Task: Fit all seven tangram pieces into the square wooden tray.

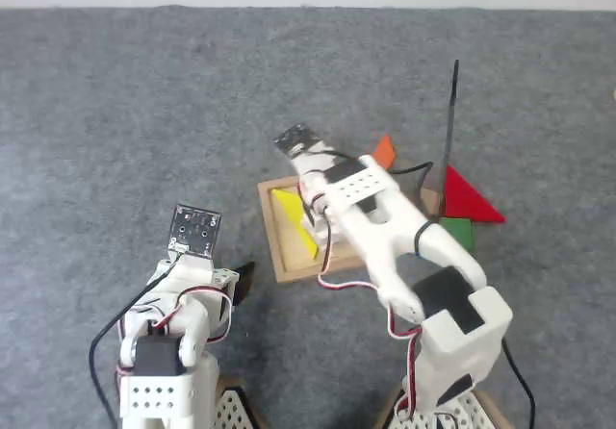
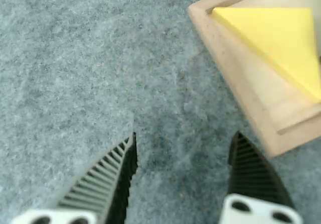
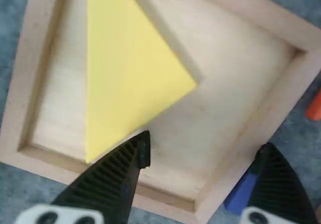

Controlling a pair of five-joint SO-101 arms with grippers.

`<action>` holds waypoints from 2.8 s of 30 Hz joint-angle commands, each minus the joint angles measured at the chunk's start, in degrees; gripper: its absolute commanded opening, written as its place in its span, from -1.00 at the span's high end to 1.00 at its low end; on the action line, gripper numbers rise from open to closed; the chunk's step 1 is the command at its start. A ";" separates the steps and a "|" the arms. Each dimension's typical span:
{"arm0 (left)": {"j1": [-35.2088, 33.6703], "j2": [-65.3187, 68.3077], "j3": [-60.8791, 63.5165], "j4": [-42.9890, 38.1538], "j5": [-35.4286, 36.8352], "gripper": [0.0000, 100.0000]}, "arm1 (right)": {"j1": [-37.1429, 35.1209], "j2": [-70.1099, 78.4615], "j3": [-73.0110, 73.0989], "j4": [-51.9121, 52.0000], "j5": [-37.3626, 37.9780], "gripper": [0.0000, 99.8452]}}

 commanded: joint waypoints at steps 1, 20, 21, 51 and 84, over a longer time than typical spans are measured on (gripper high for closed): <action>0.09 0.53 -0.48 0.35 0.88 0.43 | -4.97 -3.03 -0.44 -1.98 -1.32 0.36; 0.09 0.53 -0.48 0.35 0.88 0.43 | 9.27 -3.30 -1.32 -1.27 -5.19 0.36; 0.09 0.53 -0.48 0.35 0.88 0.43 | 10.24 -3.38 -1.23 -1.27 -5.10 0.36; -9.67 0.53 -2.51 -4.66 -19.60 0.43 | -3.65 -19.03 9.85 0.13 -1.85 0.36; -10.64 72.53 -66.77 5.71 0.35 0.43 | 0.66 -21.85 11.96 -7.78 2.37 0.36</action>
